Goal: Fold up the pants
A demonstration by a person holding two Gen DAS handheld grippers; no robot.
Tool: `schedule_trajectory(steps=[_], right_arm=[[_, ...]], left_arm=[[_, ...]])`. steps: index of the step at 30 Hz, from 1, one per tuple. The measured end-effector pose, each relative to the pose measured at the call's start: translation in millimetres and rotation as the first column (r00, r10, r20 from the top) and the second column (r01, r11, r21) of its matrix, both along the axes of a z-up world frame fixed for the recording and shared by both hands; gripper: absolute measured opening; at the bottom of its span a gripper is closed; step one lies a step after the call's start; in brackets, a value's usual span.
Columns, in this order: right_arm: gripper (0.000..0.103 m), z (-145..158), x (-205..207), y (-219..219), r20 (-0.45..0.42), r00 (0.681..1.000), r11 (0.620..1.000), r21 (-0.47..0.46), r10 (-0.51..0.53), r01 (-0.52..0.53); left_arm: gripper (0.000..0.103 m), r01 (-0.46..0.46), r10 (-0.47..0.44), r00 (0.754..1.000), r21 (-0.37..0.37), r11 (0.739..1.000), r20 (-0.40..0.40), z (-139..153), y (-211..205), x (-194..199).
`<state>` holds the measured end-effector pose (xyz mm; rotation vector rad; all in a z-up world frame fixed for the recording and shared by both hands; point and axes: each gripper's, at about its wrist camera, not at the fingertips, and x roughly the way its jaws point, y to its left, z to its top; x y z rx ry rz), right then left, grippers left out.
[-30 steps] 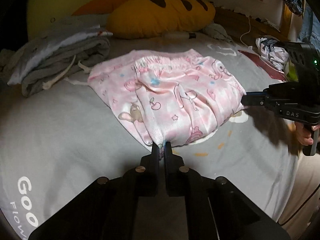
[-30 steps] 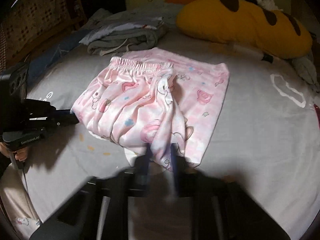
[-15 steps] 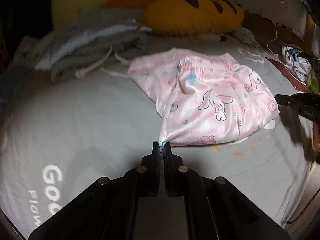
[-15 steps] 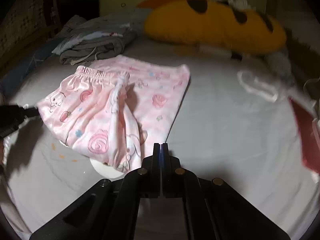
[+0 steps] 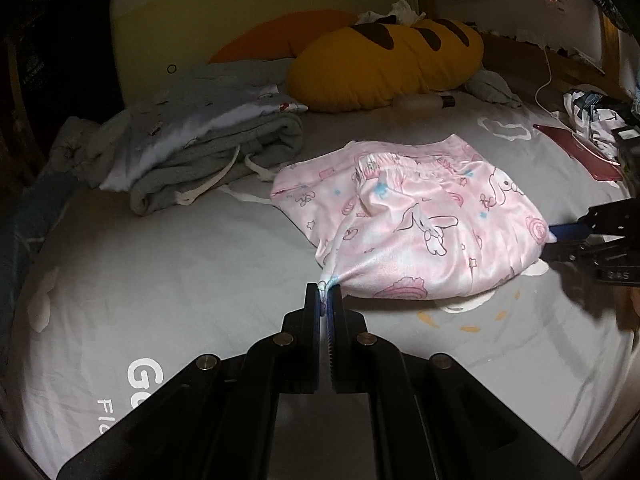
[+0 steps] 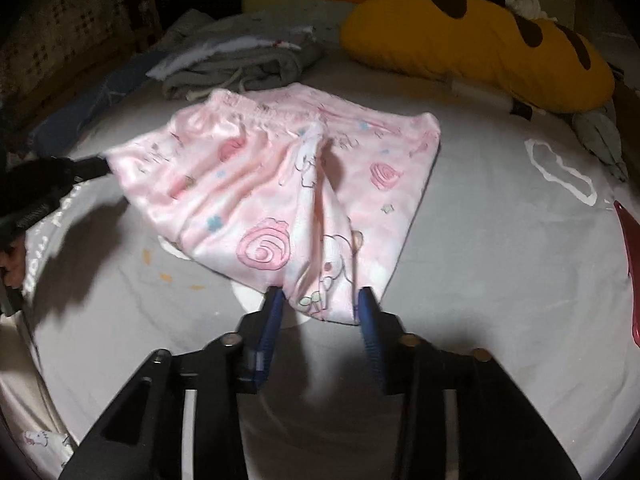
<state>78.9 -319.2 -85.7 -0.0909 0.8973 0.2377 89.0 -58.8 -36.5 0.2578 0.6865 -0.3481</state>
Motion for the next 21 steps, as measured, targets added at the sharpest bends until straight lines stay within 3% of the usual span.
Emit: schedule_trajectory(steps=[1, 6, 7, 9, 13, 17, 21], right_arm=[[0.004, 1.0, -0.5, -1.4, 0.015, 1.000, 1.000, -0.002, -0.016, 0.016], [0.003, 34.5, -20.5, -10.8, 0.253, 0.963, 0.995, -0.017, -0.095, 0.103], [0.003, 37.0, -20.5, -10.9, 0.261, 0.961, 0.994, -0.028, -0.090, 0.101], [0.003, 31.8, -15.1, -12.7, 0.223, 0.968, 0.992, -0.037, -0.114, 0.125], [0.003, -2.7, 4.8, -16.9, 0.015, 0.991, 0.989, -0.058, -0.133, 0.134], [0.003, 7.7, 1.3, -20.8, 0.054, 0.989, 0.989, -0.044, -0.139, 0.141], [0.003, 15.8, 0.6, -29.0, 0.100, 0.975, 0.974, -0.089, -0.199, 0.208]], left_arm=[[0.003, -0.007, 0.007, 1.000, 0.005, 1.000, 0.002, 0.1, 0.1, -0.4], [0.003, -0.035, 0.035, 0.999, 0.009, 0.999, -0.003, 1.5, 3.5, 2.1], [0.003, -0.040, 0.040, 0.999, 0.005, 0.999, -0.003, 2.1, 4.4, 2.3], [0.003, -0.048, 0.048, 0.999, 0.013, 0.999, -0.003, 2.0, 4.4, 2.7], [0.003, -0.046, 0.050, 0.997, 0.068, 0.997, -0.064, -16.4, -0.5, 8.8], [0.003, -0.054, 0.064, 0.991, 0.085, 0.995, -0.120, -38.4, -1.5, 13.5], [0.005, -0.088, 0.096, 0.992, 0.096, 0.991, -0.084, -34.3, 2.0, 12.9]])
